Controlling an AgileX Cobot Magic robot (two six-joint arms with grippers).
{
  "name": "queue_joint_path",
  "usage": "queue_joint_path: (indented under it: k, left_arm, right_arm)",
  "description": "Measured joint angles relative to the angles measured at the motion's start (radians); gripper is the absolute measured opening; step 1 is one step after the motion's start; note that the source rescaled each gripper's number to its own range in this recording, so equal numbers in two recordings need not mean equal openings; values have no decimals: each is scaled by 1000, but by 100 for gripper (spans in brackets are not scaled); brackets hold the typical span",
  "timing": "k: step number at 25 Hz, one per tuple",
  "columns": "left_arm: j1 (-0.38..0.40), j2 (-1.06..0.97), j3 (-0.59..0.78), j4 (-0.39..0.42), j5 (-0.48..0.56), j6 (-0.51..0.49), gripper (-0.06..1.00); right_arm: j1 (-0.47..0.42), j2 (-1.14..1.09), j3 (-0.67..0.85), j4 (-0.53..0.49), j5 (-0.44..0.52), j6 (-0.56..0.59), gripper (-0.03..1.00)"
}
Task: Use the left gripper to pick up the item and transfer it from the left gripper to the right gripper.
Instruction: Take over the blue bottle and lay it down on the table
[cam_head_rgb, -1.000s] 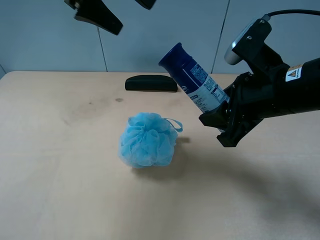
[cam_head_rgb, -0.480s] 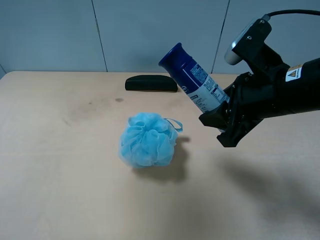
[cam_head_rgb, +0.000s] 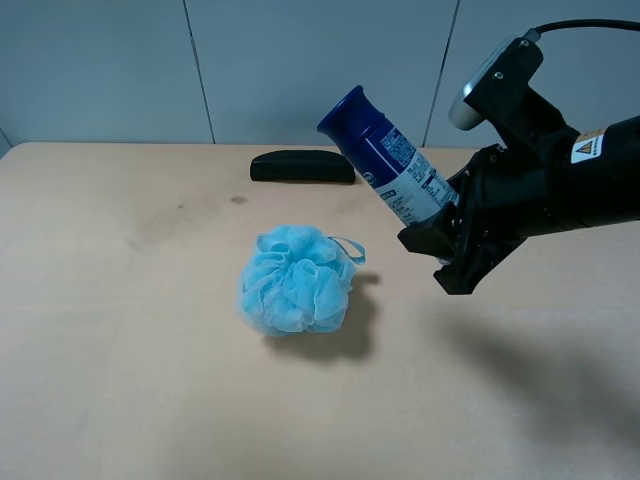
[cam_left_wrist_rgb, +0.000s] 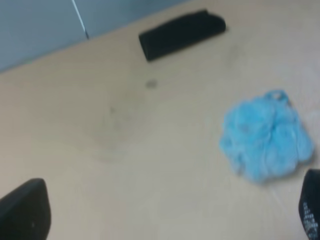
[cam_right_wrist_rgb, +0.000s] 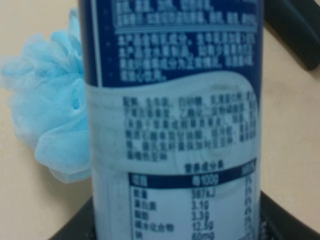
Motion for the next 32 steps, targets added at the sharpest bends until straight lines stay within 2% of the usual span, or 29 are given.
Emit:
queue_joint_path:
  k: [10,14,23,28,32]
  left_arm:
    - [0,-412,461,3,0,-3,100]
    - [0,-577,595,3,-1,-3,100]
    - [0,-828,739,4,-27,-48,100]
    - [0,-835,754,12,-41,-54,100]
    - [0,-835,778,26,-92,-57,100]
  right_arm:
    - [0,0,0,1,1,0,11]
    - [0,0,0,1,1,0,11]
    - [0,0,0,1,2,0,11]
    - [0,0,0,2,2,1,11]
    - [0,0,0,8,2,1,11]
